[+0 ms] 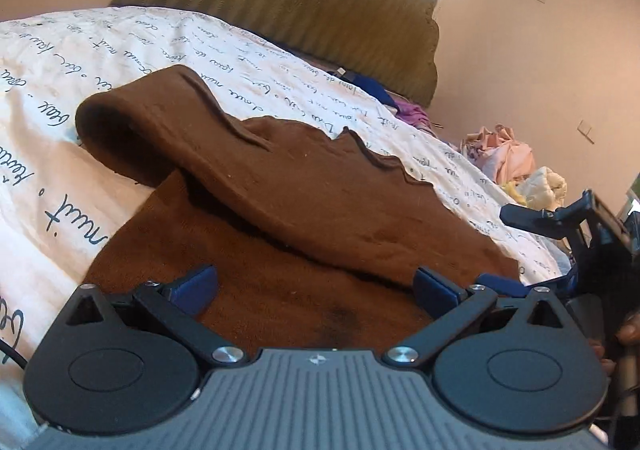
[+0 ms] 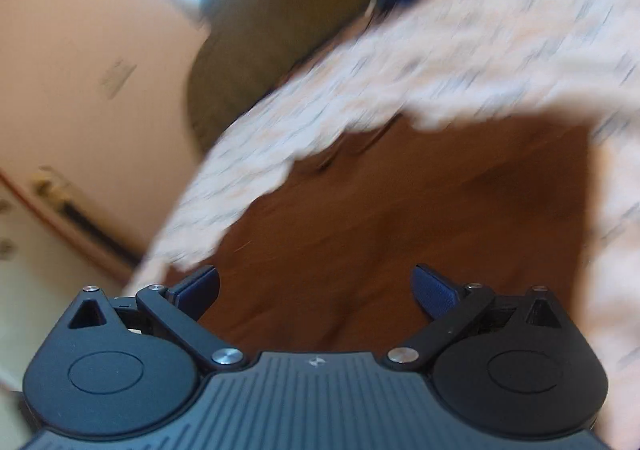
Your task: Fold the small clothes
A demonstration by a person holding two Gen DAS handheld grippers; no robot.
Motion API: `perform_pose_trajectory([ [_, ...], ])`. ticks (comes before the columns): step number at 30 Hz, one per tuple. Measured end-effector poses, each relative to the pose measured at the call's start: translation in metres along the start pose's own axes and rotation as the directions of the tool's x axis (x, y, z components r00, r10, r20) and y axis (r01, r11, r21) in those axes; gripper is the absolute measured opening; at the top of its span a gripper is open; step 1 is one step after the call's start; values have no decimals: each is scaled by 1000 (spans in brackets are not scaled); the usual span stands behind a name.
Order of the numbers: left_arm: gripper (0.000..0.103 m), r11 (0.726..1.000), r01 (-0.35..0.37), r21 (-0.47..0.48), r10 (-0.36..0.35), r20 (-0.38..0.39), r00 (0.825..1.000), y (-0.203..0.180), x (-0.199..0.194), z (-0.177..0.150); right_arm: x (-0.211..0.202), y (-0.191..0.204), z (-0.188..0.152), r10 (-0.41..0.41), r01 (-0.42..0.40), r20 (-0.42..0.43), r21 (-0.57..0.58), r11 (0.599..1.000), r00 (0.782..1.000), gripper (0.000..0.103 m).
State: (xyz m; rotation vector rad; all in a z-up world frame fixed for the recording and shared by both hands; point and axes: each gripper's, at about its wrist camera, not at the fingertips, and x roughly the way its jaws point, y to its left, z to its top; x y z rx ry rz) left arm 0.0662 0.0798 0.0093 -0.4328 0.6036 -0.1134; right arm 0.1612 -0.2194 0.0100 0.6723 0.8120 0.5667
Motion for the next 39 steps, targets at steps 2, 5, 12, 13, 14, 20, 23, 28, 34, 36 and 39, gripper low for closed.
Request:
perform_pose_trajectory([
  [2,102,1000,-7,26,7,0,1000,-3,0,1,20,2,-1,7,-1,-115,57,998,993,102],
  [5,103,1000,-4,23,4,2,1000,-3,1,1,30,6,-3,-15,20,-110,42,999,994,102],
  [12,103,1000,-2,19,2,4,1000,-3,6,0,49,15,-7,-86,86,-155,-4,996,984,13],
  [13,103,1000,-3,20,2,4,1000,-3,6,0,50,15,-8,-84,85,-152,-3,996,985,13],
  [14,103,1000,-2,20,2,5,1000,-3,6,0,50,16,-8,-71,71,-146,-1,997,987,8],
  [20,103,1000,-1,19,1,7,1000,-4,6,-1,9,48,29,99,-100,-20,-57,993,995,4],
  [23,103,1000,-1,20,1,9,1000,-4,7,-1,-24,47,55,76,-71,52,-93,993,996,4],
  [28,103,1000,1,15,-1,11,1000,-3,8,-1,-35,-28,67,-137,136,18,13,991,990,4],
  [34,103,1000,-2,23,2,10,1000,-3,8,-1,-34,-74,52,-203,202,18,64,977,979,4],
  [36,103,1000,-6,28,6,9,1000,-3,8,-1,-41,-73,53,-171,167,51,77,983,984,4],
  [39,103,999,-10,34,10,10,1000,-4,8,-1,-48,-72,63,-180,176,55,69,982,982,4],
])
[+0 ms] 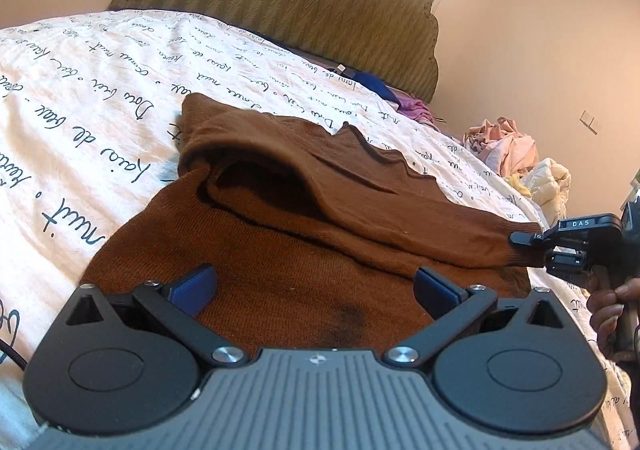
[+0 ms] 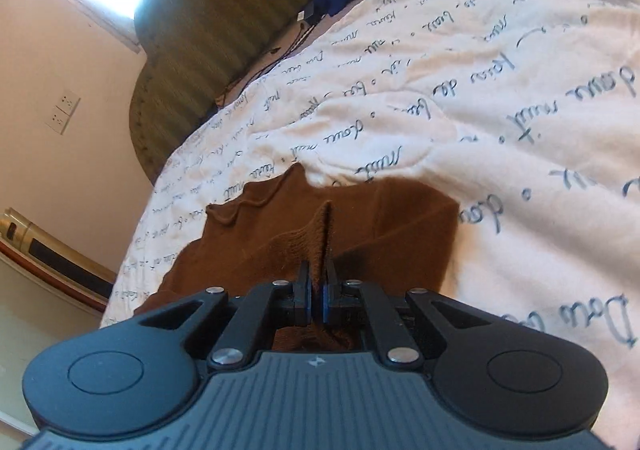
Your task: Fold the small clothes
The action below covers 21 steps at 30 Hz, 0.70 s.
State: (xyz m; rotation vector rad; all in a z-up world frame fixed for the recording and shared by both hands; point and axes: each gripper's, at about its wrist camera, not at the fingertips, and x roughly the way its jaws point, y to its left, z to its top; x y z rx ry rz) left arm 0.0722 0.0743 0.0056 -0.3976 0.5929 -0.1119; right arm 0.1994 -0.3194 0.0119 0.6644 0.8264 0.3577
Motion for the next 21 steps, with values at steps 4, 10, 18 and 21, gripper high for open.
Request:
perform_pose_trajectory([
  [4,103,1000,-4,4,4,0,1000,-1,1,-1,7,-8,13,-40,41,-15,20,999,999,4],
  [10,102,1000,1,-11,-1,30,1000,4,-18,18,13,-20,7,12,-6,-56,96,995,998,15],
  [18,96,973,-87,-214,86,-15,996,68,31,106,-26,37,-12,8,19,146,-185,982,989,62],
  [21,88,970,-136,-199,115,-112,987,74,75,115,9,43,-21,-33,49,77,-226,973,996,61],
])
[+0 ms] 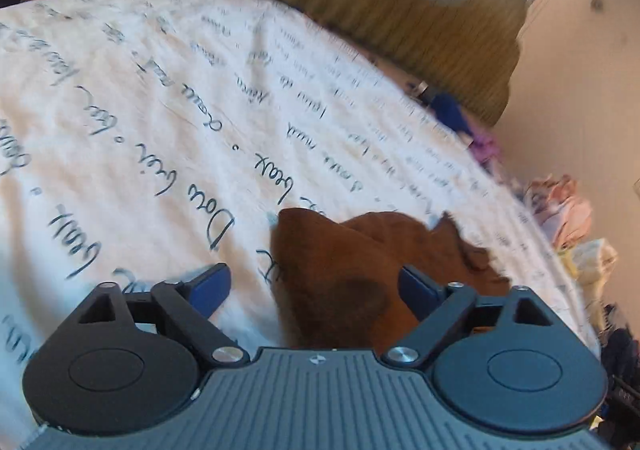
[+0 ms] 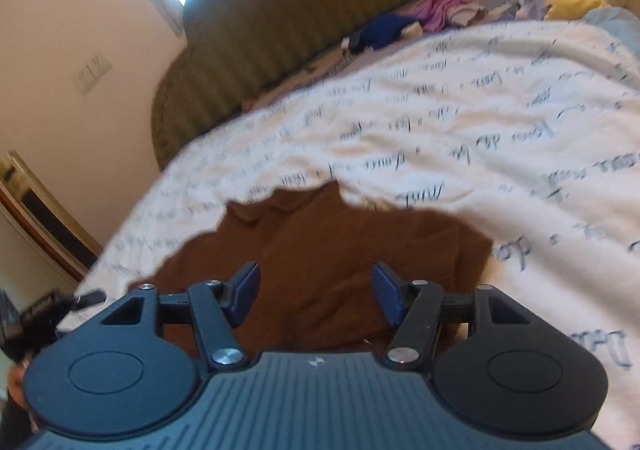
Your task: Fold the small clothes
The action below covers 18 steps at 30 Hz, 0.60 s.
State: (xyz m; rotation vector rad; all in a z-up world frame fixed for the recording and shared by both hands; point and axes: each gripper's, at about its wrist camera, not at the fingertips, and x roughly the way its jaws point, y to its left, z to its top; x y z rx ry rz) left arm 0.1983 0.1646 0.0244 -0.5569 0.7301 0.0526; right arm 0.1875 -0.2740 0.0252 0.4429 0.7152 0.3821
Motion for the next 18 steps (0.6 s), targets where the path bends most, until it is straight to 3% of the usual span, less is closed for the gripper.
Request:
perform_pose_trajectory([
  [2,83,1000,-3,10,3,-30,1000,-1,13,5,19,0,-8,-50,49,-25,-35,998,998,60],
  [3,51,999,-14,40,15,-31,999,-5,16,7,26,-2,-12,-61,59,-31,-40,997,998,60],
  [4,2,997,-31,75,35,-46,998,-9,19,10,28,-6,-19,-44,44,-11,-38,998,999,60],
  [5,8,995,-45,89,50,-58,997,-9,22,13,28,-8,-25,-32,33,17,-46,998,999,60],
  [7,6,991,-58,121,61,-22,998,-11,14,18,26,-8,-33,-24,29,46,-102,994,999,60],
  [10,7,979,-72,192,53,102,993,-16,-8,31,24,-7,-40,-18,29,78,-135,990,997,60],
  [12,7,965,-121,233,103,88,991,-17,1,30,25,-6,-41,-20,31,82,-140,990,996,60],
  [14,7,939,-184,291,179,43,983,-12,25,14,25,-8,-40,-9,20,85,-127,992,996,60],
  [17,10,864,-261,432,213,157,964,-22,28,-13,25,-10,-39,1,9,85,-115,993,996,60],
  [18,10,853,-273,445,220,169,961,-26,26,-17,25,-10,-39,0,9,85,-115,993,996,60],
])
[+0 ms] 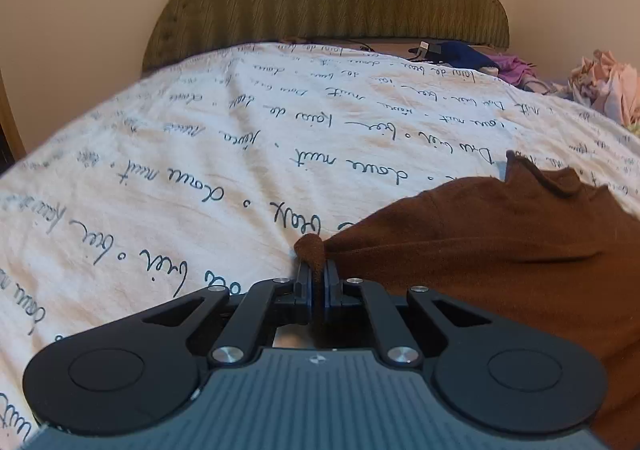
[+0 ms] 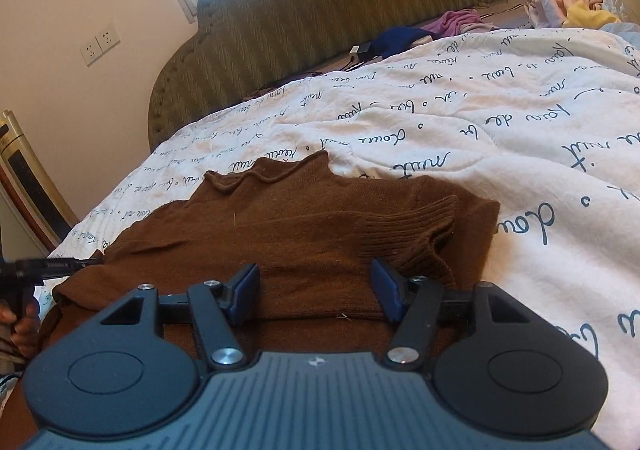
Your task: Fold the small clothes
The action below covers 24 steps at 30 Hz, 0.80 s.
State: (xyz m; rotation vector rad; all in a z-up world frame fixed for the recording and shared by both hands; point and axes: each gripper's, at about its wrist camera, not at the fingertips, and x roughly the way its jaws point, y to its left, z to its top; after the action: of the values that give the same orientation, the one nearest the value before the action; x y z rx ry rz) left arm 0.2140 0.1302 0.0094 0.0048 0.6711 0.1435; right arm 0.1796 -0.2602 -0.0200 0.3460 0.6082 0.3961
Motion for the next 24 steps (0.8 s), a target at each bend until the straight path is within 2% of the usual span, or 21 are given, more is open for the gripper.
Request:
perform_pose_trajectory([
  [2,18,999,-42,26,41,25,999,-6,-9,1,0,1,0,-5,5,0,-6,1000,1000,60],
  [5,26,996,-85,-12,86,109,990,-4,-43,13,-6,10,6,-43,42,-22,-19,999,999,61],
  [6,41,996,-87,-33,91,163,982,-6,-59,15,-12,16,11,-57,57,-33,0,998,998,63],
  [7,63,996,-73,-56,84,209,974,-8,-72,15,-19,22,15,-38,39,-24,21,999,999,63],
  [8,74,997,-36,-69,52,243,969,-16,-83,16,-25,27,19,-5,5,0,30,1000,1000,63],
  [9,87,999,4,-52,9,252,968,-28,-89,15,-29,34,21,23,-23,24,28,999,999,70],
  [11,82,999,46,29,-52,243,969,-63,-88,11,-20,47,26,14,-14,17,0,1000,1000,77],
  [13,81,992,57,109,-79,210,975,-93,-72,3,0,54,29,-54,54,-15,-20,998,998,77],
  [15,81,990,10,139,-26,112,993,-108,-35,-8,16,52,24,-150,149,-17,-45,988,989,77],
  [16,83,989,-6,145,-2,51,999,-106,-18,-12,23,49,18,-222,220,-22,-79,972,975,76],
  [17,85,992,28,120,-30,19,999,-94,-5,-16,28,44,8,-269,265,-14,-125,956,963,76],
  [18,84,996,69,60,-69,13,997,-81,-4,-12,26,42,-1,-251,251,21,-169,953,968,76],
  [19,89,997,36,71,-36,7,999,-73,2,-11,22,38,-1,-238,238,16,-154,959,971,76],
  [21,93,997,59,47,-58,-24,998,-57,14,-4,20,35,-2,-234,233,18,-157,960,972,76],
  [24,94,996,25,89,-24,-16,1000,-59,14,-2,27,42,1,-264,260,6,-200,945,964,77],
])
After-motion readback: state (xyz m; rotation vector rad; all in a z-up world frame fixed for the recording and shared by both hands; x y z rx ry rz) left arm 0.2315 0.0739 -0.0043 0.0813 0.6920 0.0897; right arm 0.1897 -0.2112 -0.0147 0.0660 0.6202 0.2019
